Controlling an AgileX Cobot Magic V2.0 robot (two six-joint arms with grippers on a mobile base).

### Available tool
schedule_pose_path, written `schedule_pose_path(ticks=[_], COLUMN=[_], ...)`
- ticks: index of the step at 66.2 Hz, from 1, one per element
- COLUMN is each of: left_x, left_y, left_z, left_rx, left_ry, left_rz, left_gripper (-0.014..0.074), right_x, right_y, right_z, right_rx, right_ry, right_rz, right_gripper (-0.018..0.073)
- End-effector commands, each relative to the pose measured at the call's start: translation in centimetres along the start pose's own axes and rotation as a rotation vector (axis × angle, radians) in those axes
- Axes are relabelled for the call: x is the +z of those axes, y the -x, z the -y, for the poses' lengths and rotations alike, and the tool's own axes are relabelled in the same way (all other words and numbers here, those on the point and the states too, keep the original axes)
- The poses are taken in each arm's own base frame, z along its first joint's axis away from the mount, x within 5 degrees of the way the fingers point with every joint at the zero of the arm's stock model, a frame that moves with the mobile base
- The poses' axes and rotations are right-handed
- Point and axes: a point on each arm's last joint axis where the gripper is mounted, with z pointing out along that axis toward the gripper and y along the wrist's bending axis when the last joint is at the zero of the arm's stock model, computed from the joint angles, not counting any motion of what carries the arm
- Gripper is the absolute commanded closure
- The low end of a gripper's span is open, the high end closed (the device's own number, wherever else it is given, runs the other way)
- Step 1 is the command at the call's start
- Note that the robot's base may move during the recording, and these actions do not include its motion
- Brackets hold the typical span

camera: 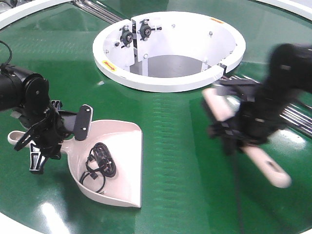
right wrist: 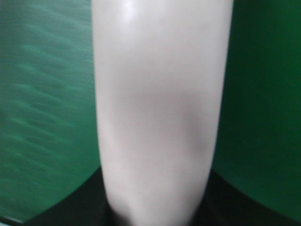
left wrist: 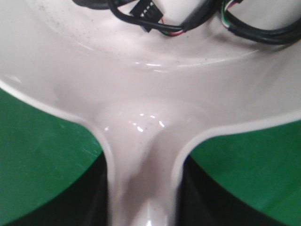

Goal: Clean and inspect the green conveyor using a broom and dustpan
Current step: 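Carry the brush back away from the dustpan and lower it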

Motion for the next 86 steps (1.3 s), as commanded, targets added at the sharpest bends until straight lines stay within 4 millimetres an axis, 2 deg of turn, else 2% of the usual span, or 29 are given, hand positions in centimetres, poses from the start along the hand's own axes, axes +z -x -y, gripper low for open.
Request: schedule_pose_path(ticks=[1, 7, 13, 24, 46, 69, 77, 86], left_x=[-2.2, -2.2, -2.2, -2.2, -2.2, -2.2, -2.2, -2.2], left_y=[0.0, 0.0, 0.0, 0.0, 0.0, 0.0, 0.0, -0.2], left_z=[-0.6, -0.6, -0.6, -0.6, -0.6, -0.6, -0.6, -0.7], left_rx=[-0.022, -0.022, -0.022, -0.022, -0.022, -0.024, -0.022, -0.007], left_ry=[0.086, 0.086, 0.086, 0.086, 0.086, 0.086, 0.087, 0.097], left_rz=[0.028, 0.028, 0.028, 0.028, 0.028, 0.030, 0.027, 0.007], left_gripper=[0.0603, 0.0603, 0.0603, 0.0603, 0.0603, 0.0603, 0.0601, 0.0572], right_x=[-2.0, -1.4, -0.8, 0.3, 4.5, 5.3, 5.4, 5.4], right_y=[-1.1, -1.9, -2.4, -2.7, -2.8, -2.8, -2.7, -2.7], right_z=[2.3, 4.1, 4.9, 5.2, 5.9, 6.0, 6.1, 6.0], right_rx=[0.017, 0.039, 0.066, 0.055, 0.075, 0.080, 0.080, 0.087], right_ry=[-0.017, -0.034, -0.039, -0.065, -0.058, -0.052, -0.052, -0.043], right_rz=[0.104, 0.076, 0.063, 0.060, -0.097, -0.131, -0.133, -0.131], right_gripper=[0.0564, 0.0564, 0.0564, 0.0564, 0.0561, 0.0512, 0.0470, 0.0384])
